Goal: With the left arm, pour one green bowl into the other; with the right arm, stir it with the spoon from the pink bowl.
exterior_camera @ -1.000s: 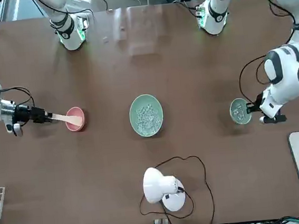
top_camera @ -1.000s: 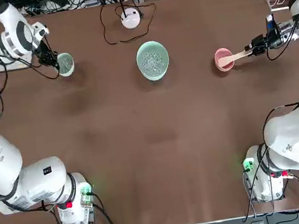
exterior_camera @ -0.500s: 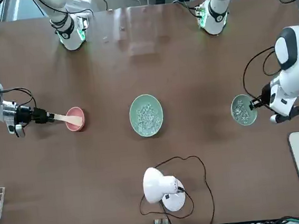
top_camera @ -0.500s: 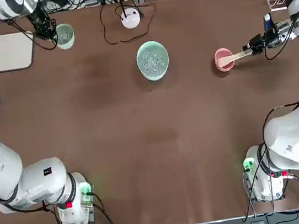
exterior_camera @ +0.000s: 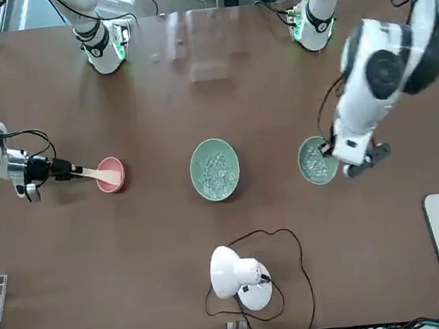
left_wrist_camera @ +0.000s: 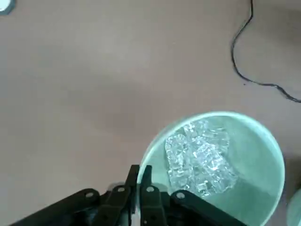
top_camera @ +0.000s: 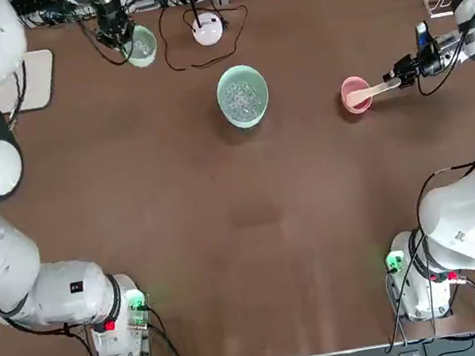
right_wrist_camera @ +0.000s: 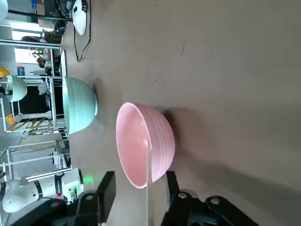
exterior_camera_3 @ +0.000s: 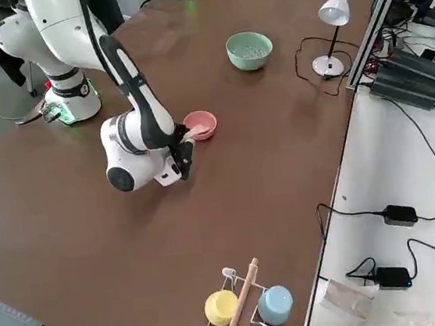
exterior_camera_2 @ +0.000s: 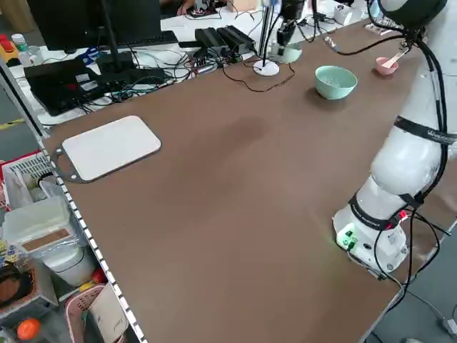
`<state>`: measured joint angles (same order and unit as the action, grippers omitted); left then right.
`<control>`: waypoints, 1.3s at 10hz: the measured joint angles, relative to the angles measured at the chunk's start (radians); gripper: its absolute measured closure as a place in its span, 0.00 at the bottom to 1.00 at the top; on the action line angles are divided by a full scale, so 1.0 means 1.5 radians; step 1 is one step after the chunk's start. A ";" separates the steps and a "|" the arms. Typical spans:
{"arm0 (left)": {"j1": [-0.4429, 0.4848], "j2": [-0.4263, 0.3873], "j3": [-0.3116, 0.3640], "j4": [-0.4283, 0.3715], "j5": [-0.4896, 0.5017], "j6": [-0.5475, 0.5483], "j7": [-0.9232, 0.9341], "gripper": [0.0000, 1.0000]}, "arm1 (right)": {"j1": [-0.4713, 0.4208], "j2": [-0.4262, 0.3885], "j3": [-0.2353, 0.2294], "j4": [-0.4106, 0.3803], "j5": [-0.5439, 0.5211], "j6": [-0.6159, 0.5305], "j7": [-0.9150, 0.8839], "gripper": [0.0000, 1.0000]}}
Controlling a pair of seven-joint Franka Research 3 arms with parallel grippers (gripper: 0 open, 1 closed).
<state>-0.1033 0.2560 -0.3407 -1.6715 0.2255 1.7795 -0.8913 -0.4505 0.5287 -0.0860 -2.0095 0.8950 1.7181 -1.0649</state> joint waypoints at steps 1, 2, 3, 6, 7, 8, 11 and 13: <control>-0.039 0.023 0.001 0.032 0.012 -0.027 -0.055 0.95 | -0.001 0.000 -0.003 0.000 0.000 -0.001 0.000 0.49; -0.073 0.046 0.001 0.062 0.019 -0.048 -0.105 0.95 | -0.004 0.000 -0.006 -0.001 -0.002 -0.001 0.000 0.49; -0.105 0.063 0.001 0.087 0.032 -0.061 -0.162 0.95 | -0.010 0.000 -0.008 -0.002 -0.005 -0.002 0.000 0.49; -0.193 0.093 0.004 0.129 0.075 -0.096 -0.308 0.95 | -0.029 0.001 -0.011 -0.010 -0.012 -0.011 -0.001 0.53; -0.230 0.116 0.006 0.150 0.116 -0.148 -0.346 0.95 | -0.030 0.001 -0.010 -0.013 -0.013 -0.018 -0.001 0.53; -0.268 0.149 0.012 0.178 0.167 -0.182 -0.400 0.95 | -0.030 0.001 -0.010 -0.013 -0.013 -0.023 -0.001 0.53; -0.368 0.250 0.072 0.258 0.305 -0.188 -0.549 0.95 | -0.030 0.001 -0.010 -0.013 -0.013 -0.030 -0.001 0.54; -0.482 0.272 0.194 0.280 0.326 -0.188 -0.615 0.95 | -0.030 0.001 -0.010 -0.013 -0.013 -0.030 -0.001 0.60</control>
<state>-0.8269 0.6637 -0.0502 -1.2519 0.7144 1.4976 -1.8142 -0.4954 0.5298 -0.1006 -2.0290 0.8759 1.6735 -1.0657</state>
